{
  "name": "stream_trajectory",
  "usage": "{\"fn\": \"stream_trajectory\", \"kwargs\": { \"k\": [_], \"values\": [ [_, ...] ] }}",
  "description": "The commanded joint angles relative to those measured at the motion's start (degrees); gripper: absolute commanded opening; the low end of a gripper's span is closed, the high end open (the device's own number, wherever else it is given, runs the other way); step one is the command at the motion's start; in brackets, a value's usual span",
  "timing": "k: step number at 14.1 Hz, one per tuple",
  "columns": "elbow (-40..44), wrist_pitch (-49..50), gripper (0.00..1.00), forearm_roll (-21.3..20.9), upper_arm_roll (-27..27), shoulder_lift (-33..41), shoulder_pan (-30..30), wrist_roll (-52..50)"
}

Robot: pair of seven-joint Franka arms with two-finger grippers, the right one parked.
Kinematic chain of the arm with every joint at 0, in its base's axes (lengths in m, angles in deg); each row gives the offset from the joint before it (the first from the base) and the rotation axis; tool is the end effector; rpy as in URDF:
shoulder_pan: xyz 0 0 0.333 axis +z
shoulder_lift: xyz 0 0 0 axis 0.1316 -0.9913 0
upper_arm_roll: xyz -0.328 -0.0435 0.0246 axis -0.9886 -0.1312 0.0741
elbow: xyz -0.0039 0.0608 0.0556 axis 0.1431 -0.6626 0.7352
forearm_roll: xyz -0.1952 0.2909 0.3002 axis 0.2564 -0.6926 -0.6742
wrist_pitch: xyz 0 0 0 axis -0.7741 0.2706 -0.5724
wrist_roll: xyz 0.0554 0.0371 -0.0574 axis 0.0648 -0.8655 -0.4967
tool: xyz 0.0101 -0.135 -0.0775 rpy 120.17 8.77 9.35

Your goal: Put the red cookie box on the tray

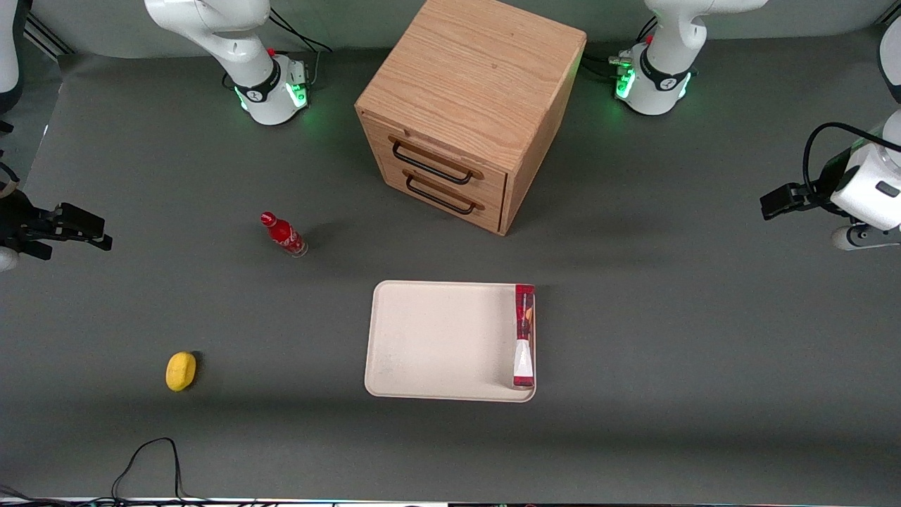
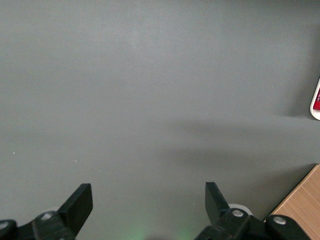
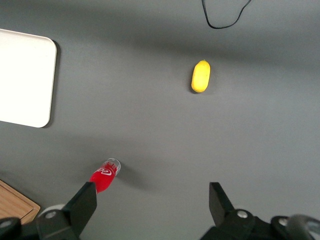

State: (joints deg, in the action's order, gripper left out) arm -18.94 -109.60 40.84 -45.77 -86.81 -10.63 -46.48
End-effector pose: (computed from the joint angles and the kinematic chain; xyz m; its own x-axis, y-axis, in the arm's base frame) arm 0.6204 -0.0043 0.5197 0.9890 0.1115 -0.0969 0.1038 -0.9913 -0.0811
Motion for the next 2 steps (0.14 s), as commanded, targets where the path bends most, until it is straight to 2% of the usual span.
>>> {"fn": "stream_trajectory", "kwargs": {
  "k": [1, 2],
  "values": [
    [2.27, 2.20, 1.00, 0.60, 1.70, -1.14, -1.59, -1.01],
    [2.27, 2.89, 1.00, 0.86, 1.70, -1.14, -1.76, -0.92]
  ]
}}
